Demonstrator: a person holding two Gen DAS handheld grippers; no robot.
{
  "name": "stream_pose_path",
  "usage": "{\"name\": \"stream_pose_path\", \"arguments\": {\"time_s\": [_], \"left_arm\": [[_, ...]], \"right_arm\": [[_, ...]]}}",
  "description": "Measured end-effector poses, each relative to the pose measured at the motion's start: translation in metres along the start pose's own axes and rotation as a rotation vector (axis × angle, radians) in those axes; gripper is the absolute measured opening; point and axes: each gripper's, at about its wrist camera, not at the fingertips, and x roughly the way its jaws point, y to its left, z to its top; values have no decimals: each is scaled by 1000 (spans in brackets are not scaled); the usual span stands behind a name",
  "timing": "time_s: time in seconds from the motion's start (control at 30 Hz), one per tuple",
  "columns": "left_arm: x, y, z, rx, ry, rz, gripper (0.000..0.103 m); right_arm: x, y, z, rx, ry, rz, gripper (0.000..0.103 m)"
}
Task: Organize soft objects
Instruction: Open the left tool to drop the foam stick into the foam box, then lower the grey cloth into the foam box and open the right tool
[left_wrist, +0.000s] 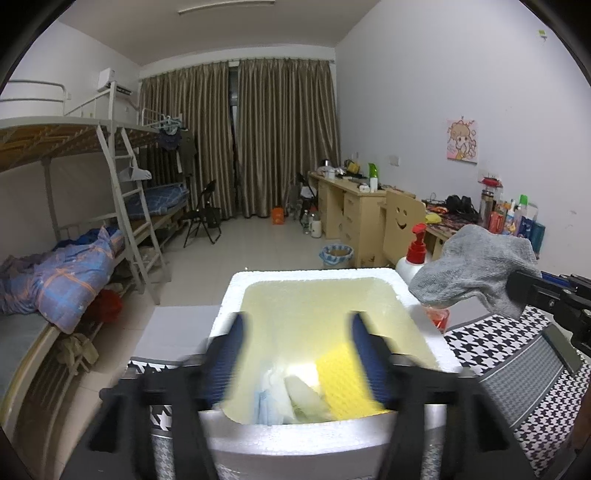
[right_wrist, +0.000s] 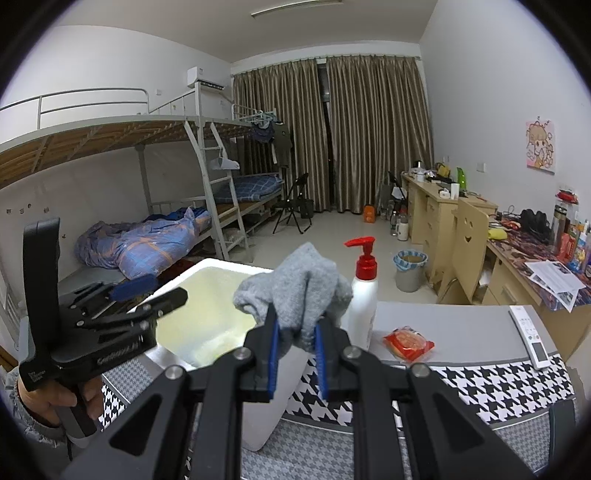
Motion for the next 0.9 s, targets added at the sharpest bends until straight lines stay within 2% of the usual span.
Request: {"name": "stream_pose_path", "arguments": {"time_s": [0.07, 0.2, 0.53, 0.9], "left_arm": [[-2, 0, 0, -5, -7, -1, 77], [-4, 4, -2, -14, -26, 5, 93], [-18, 14, 1, -45, -66, 42, 102], [-37, 23, 0, -63, -90, 83, 102]], "right_arm": [[0, 2, -1, 0, 2, -4, 21], [3, 3, -1, 1, 5, -9, 20], [2, 4, 1, 0, -1, -8, 21], [-5, 16, 3, -29, -14, 6, 21]]}}
